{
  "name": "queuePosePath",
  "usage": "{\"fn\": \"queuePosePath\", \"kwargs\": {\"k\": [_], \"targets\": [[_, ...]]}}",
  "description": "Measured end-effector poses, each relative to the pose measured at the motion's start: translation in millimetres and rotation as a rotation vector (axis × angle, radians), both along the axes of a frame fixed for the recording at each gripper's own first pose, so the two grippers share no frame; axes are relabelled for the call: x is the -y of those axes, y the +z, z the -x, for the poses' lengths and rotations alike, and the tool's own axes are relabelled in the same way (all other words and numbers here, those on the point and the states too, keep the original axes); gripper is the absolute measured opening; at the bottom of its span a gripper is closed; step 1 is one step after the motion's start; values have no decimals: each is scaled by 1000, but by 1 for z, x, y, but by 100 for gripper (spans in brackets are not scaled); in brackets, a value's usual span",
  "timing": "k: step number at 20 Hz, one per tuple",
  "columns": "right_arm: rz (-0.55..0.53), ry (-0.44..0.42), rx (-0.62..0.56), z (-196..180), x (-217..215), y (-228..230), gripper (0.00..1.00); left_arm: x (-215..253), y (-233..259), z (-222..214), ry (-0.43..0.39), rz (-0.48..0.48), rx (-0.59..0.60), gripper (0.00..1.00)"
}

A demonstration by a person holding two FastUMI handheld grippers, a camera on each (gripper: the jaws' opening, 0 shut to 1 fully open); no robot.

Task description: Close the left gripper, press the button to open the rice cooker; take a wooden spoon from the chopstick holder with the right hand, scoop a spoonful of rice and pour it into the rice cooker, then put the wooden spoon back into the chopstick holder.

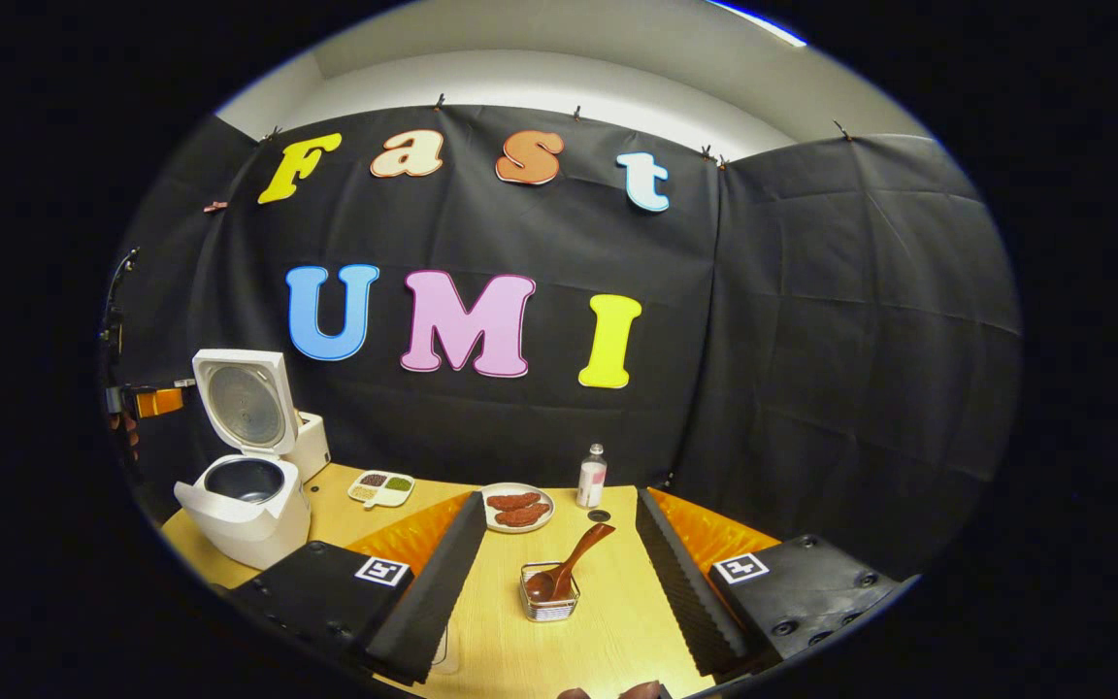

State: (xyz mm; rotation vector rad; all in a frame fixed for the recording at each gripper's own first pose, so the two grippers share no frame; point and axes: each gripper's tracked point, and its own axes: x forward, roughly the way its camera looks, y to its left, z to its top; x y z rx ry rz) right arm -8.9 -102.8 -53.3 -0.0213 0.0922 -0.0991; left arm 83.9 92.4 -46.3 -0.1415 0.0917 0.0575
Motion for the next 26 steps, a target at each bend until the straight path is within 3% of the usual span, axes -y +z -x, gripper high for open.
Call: {"fn": "queuePosePath", "kwargs": {"k": [8, 14, 20, 23, 26], "targets": [[-101, 153, -107, -55, 19, -74, 98, 36, -21, 41, 45, 84, -33, 95], [-215, 184, -253, -101, 40, -165, 96, 77, -45, 61, 43, 74, -110, 95], [-305, 234, -344, -139, 41, -223, 86, 111, -58, 78, 62, 39, -154, 95], [-334, 259, -367, -153, 40, -244, 75, 128, -62, 83, 75, 26, -161, 95], [-368, 280, -388, -164, 37, -259, 73, 143, -71, 85, 82, 7, -182, 95]]}}
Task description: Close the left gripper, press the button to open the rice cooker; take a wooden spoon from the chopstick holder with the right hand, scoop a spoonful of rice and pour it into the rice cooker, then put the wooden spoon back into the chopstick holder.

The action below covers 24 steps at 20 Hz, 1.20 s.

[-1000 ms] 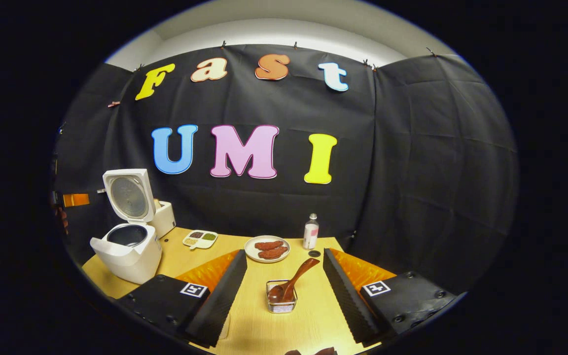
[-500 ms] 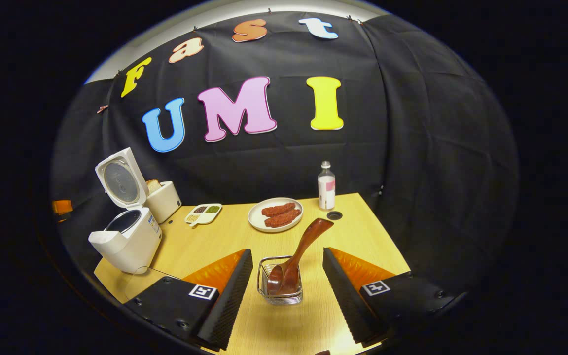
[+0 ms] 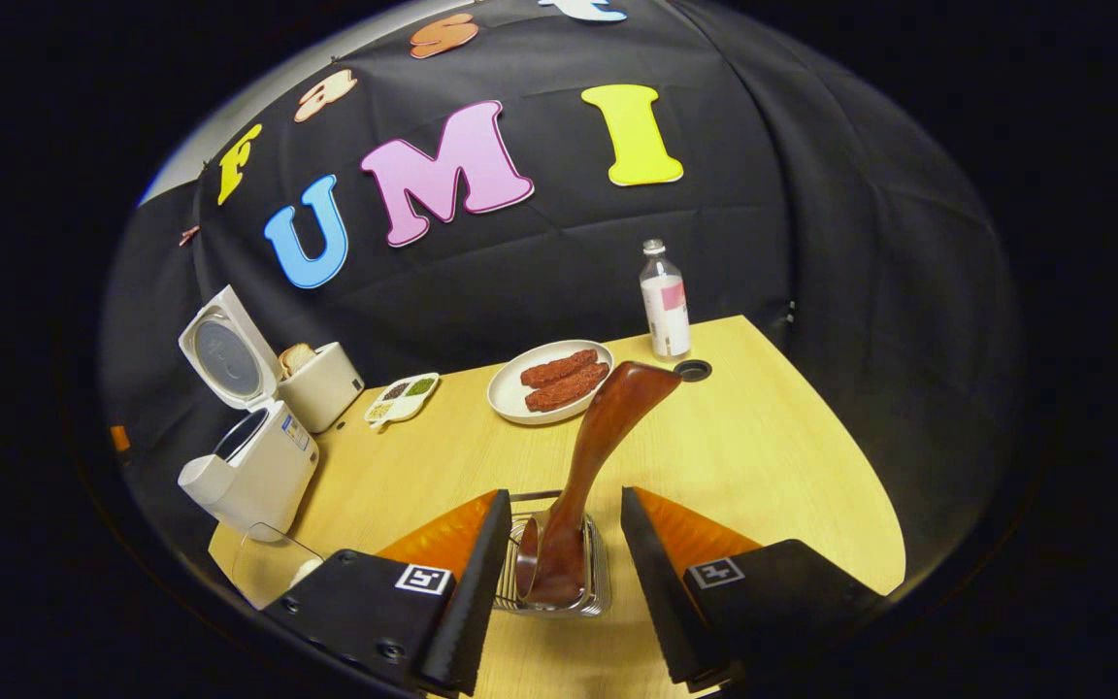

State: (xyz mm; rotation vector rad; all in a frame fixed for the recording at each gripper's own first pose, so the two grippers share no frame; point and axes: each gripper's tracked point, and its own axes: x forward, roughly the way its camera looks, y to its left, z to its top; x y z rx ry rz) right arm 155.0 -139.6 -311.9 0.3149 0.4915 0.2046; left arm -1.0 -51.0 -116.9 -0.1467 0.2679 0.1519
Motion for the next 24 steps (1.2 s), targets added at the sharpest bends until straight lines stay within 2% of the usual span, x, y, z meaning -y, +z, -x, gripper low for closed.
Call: {"fn": "queuePosePath", "kwargs": {"k": [1, 3, 6, 7, 9, 10, 12, 14, 15, 18, 20, 24], "targets": [[-1, -2, 9, -5, 0, -3, 73, 5, -1, 0, 4, 5, -3, 95], [9, 1, 11, -9, 4, -6, 46, 13, -10, 1, 13, 3, -17, 95], [-13, 8, 26, -13, -1, -2, 46, 21, -21, 4, 15, -14, -44, 95], [-7, 1, 34, -15, 0, 0, 36, 23, -21, 6, 16, -19, -49, 95], [-27, 12, 31, -14, -4, 0, 26, 22, -25, 11, 27, -25, -60, 95], [-42, 16, 29, -13, -5, 2, 25, 20, -26, 12, 34, -24, -64, 95], [-62, 29, 32, -10, -8, 7, 12, 16, -26, 15, 50, -17, -69, 95], [-55, 34, 30, -7, -7, 7, 12, 12, -27, 17, 65, -13, -74, 95], [-58, 34, 25, -5, -6, 8, 9, 12, -27, 17, 67, -11, -76, 95], [-88, 4, 39, -6, -3, 25, 9, 9, -27, 23, 61, -17, -80, 95], [-95, -10, 69, -6, -1, 44, 9, 4, -24, 27, 53, -23, -75, 95], [-42, -23, 156, -1, 1, 102, 8, -7, -18, 27, 27, -2, -55, 95]]}}
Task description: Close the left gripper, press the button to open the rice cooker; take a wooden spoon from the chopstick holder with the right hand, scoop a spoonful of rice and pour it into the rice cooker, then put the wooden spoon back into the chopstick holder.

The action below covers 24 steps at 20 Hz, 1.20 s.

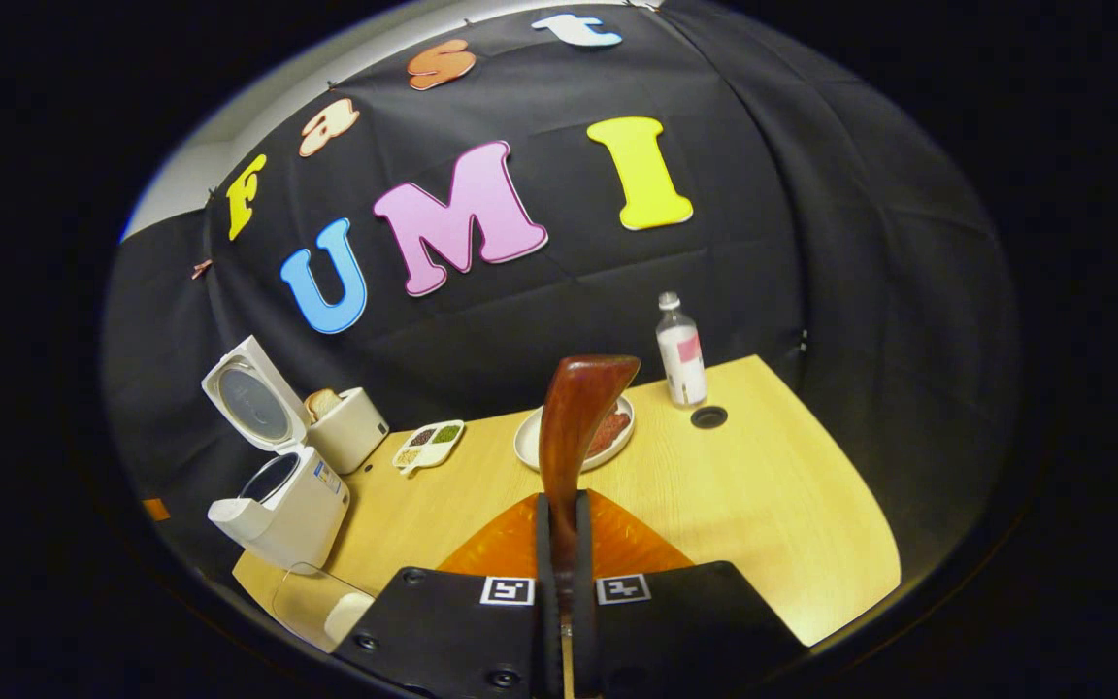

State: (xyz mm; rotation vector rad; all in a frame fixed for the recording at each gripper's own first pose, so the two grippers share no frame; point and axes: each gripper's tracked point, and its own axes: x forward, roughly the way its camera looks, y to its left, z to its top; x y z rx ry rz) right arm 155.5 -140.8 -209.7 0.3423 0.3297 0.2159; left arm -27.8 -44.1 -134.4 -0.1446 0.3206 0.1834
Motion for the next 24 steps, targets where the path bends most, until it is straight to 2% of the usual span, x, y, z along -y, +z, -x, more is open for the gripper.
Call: {"fn": "queuePosePath", "kwargs": {"k": [5, 10, 13, 17, 24], "targets": [[-29, 6, 83, 36, -34, 77, 8, -19, 5, -1, -61, -2, 15, 95], [9, 51, 75, 86, -102, 91, 8, -36, 14, -1, -148, 0, 43, 95], [32, 76, 53, 111, -145, 77, 9, -47, 11, 1, -196, 1, 35, 95], [169, 104, 20, 132, -185, 38, 8, -56, 7, 5, -252, 13, 29, 95], [420, 103, -50, 135, -212, -30, 8, -76, 12, 10, -276, 23, 46, 95]]}}
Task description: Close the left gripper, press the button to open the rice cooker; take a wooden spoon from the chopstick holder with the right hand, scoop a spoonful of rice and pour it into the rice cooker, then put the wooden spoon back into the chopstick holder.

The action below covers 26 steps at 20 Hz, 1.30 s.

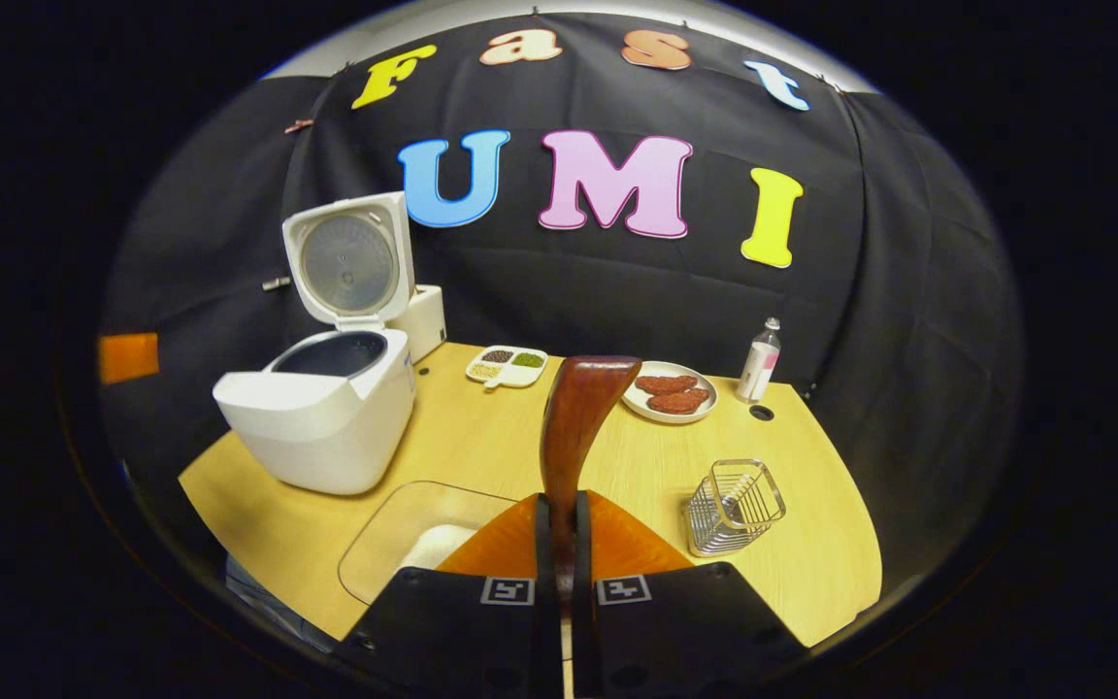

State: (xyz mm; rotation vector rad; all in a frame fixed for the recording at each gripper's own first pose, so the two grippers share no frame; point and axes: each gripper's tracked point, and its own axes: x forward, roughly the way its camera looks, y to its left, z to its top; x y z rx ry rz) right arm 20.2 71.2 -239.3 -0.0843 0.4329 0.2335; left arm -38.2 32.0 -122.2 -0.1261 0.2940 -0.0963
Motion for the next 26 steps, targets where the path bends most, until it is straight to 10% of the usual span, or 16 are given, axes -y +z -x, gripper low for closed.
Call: {"fn": "queuePosePath", "kwargs": {"k": [9, 26], "targets": [[-7, -43, -114, -12, -19, -48, 12, -26, -13, -3, 58, 31, -31, 95], [-709, -235, -310, -6, -13, -47, 9, -24, -8, -4, 58, 24, -22, 95]]}}
